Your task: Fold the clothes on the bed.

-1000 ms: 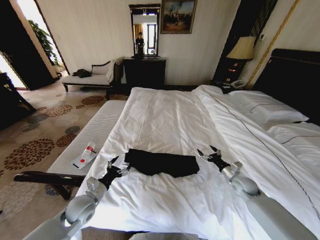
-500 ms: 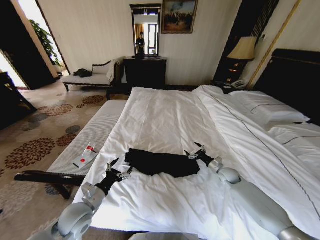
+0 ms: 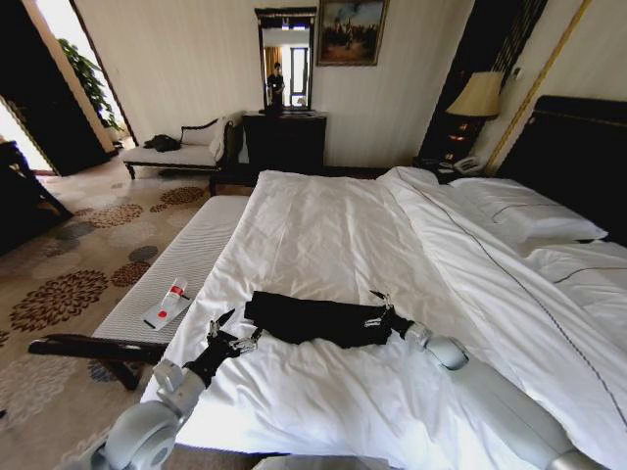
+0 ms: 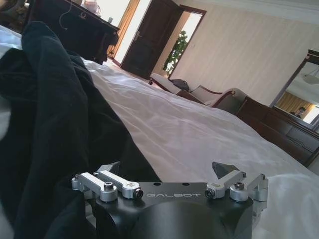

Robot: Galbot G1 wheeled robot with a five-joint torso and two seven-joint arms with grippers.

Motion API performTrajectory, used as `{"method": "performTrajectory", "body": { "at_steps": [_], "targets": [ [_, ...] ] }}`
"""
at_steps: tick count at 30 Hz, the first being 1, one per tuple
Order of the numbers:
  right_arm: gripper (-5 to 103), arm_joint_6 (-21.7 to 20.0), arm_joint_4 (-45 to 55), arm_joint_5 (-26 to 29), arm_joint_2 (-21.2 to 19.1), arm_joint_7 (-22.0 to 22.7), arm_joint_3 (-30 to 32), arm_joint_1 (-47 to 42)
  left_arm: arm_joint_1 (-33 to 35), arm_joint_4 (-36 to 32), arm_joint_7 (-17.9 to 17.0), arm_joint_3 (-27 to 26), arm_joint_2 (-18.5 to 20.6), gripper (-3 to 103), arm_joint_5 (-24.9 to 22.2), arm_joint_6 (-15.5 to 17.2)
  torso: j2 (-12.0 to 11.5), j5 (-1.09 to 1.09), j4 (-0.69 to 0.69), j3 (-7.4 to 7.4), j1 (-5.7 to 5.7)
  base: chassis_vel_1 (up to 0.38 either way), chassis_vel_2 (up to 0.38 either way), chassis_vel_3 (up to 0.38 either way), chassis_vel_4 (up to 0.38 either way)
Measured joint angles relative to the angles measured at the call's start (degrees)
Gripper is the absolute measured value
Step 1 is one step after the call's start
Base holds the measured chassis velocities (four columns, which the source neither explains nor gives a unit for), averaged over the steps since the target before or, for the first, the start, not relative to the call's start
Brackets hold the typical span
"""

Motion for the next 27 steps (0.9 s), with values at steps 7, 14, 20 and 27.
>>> {"method": "performTrajectory", "body": {
  "at_steps": [7, 14, 20, 27],
  "targets": [
    [100, 0.95, 6.88, -3.88, -2.15, 0.12, 2.41, -7.52, -0.68, -0.31, -0.13, -0.22, 0.16, 100, -0.96, 0.22, 0.00, 0.02, -0.02, 0.00, 0.00, 0.000, 0.000, 0.000, 0.000],
    [100, -1.16, 11.71, 0.87, -3.52, 1.27, 2.90, -6.61, 0.29, -1.28, -0.16, -1.19, -0.22, 100, -1.22, 0.38, 0.00, 0.01, 0.00, 0.00, -0.01, 0.000, 0.000, 0.000, 0.000],
    [100, -7.16, 10.11, 14.36, -2.30, 3.60, -2.56, 3.55, 3.60, -4.75, -1.03, -5.15, 0.30, 100, -3.72, 1.49, 0.00, -0.01, 0.03, 0.00, -0.01, 0.000, 0.000, 0.000, 0.000],
    [100, -8.52, 0.35, 18.12, 3.78, 3.87, -14.11, 15.39, 5.59, -10.51, -4.04, -11.94, 2.69, 100, -11.48, 4.90, 0.00, 0.01, 0.00, 0.00, 0.00, 0.000, 0.000, 0.000, 0.000]
  ]
}}
